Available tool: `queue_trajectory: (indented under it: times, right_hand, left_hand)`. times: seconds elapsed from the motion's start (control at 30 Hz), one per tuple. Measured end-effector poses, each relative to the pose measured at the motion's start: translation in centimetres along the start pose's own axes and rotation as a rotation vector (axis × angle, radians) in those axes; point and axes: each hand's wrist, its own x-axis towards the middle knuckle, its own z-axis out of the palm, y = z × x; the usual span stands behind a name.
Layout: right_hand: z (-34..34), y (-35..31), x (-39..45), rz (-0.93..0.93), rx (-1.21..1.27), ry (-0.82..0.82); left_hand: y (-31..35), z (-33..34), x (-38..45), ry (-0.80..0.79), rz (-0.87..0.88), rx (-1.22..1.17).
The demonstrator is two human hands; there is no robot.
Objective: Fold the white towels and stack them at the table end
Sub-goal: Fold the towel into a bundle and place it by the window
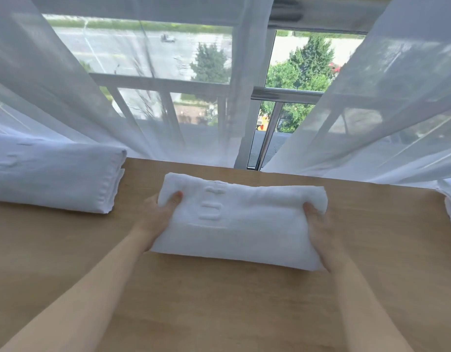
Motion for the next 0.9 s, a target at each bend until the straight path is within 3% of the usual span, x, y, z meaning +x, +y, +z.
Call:
queue_trajectory:
  times: [0.27,0.33,0.37,0.43,0.47,0.53,0.57,0.63,0.9]
  right_hand:
    - [1.1,-1.1,0.0,0.111,-0.136,0.112]
    - [1.2,-2.0,-0.8,0.122,-0.317,0.18]
    - [1.4,-2.5,-1.4,0.039,-0.471,0.254]
    - [2.7,-3.7,-2.9,-0.31,-0.669,0.38]
    - [4.0,-4.4,-3.7,-0.458,-0.67,0.347]
    - [6.9,-5.1,-5.3,-0.575,-0.704,0.086]
    - [8.0,-4.9,-5.8,-0.57,-0.763,-0.039]
    - [8.7,-3.9,-5.7,-0.552,-0.851,-0.141]
    - [7.7,-2.9,-4.1,-0.439,-0.955,-0.079]
  left_hand:
    - [-0.3,1.5,-0.2,0.262,-0.043,0.336]
    - [0.1,1.5,-0.6,0.326,0.122,0.51]
    - [0.5,1.9,-0.8,0.349,0.278,0.573]
    - [1.9,3.8,-2.0,0.28,0.58,0.629]
    - [2.6,5.3,-2.9,0.188,0.684,0.639]
    - [3.0,8.5,-4.8,-0.022,0.766,0.69]
    - [2.9,9.8,-5.3,-0.093,0.778,0.757]
    - [2.6,10.4,-5.1,-0.144,0.756,0.937]
    - [-0.7,3.0,-0.8,-0.051,0.409,1.045]
